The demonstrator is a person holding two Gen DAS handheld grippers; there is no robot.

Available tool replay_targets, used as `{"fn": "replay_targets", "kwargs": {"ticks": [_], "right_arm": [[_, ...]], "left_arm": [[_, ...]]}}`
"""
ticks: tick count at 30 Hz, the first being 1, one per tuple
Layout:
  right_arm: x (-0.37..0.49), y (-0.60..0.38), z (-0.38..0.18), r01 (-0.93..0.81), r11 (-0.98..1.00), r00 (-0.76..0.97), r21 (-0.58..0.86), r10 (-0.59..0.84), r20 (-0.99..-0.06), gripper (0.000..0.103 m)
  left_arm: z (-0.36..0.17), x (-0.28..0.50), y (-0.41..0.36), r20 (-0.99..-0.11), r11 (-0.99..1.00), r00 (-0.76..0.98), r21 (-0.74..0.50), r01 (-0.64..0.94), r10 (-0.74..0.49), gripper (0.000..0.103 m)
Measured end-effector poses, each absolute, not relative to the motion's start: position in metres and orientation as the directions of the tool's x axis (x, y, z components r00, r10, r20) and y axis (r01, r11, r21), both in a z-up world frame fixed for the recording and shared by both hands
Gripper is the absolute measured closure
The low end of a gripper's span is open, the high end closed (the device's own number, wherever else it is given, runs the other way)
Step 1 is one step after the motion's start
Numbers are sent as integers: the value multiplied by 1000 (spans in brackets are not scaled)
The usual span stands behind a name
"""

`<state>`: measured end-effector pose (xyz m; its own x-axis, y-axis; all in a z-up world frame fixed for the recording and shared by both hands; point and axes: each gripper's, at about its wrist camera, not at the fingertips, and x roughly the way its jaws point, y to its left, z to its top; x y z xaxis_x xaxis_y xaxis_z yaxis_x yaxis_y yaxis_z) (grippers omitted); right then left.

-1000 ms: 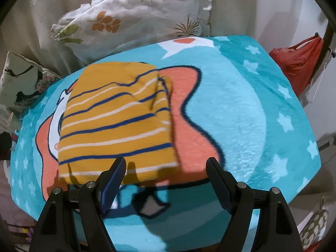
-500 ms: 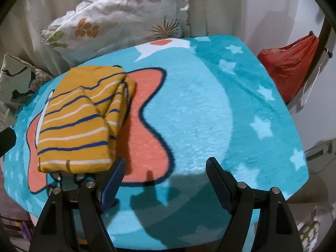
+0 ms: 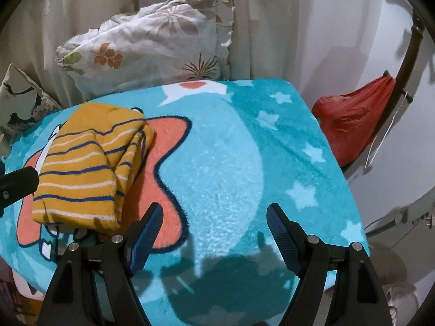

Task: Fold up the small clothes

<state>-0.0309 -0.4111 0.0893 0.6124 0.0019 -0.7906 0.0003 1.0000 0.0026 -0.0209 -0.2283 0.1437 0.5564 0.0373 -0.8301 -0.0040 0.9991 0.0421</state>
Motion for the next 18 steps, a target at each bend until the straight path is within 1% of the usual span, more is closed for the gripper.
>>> {"fn": "replay_targets", "kwargs": {"ticks": [10,18], "right_arm": [[-31,-414,89,8,1000,616,8,2,-788,20],[-30,-413,87,3,1000,612,12,7,-791,19]], "left_arm": [[136,-14,-233,-851,999,524,39,5,30,0],[128,-10,-224,-867,1000,497,25,-16,29,0]]}}
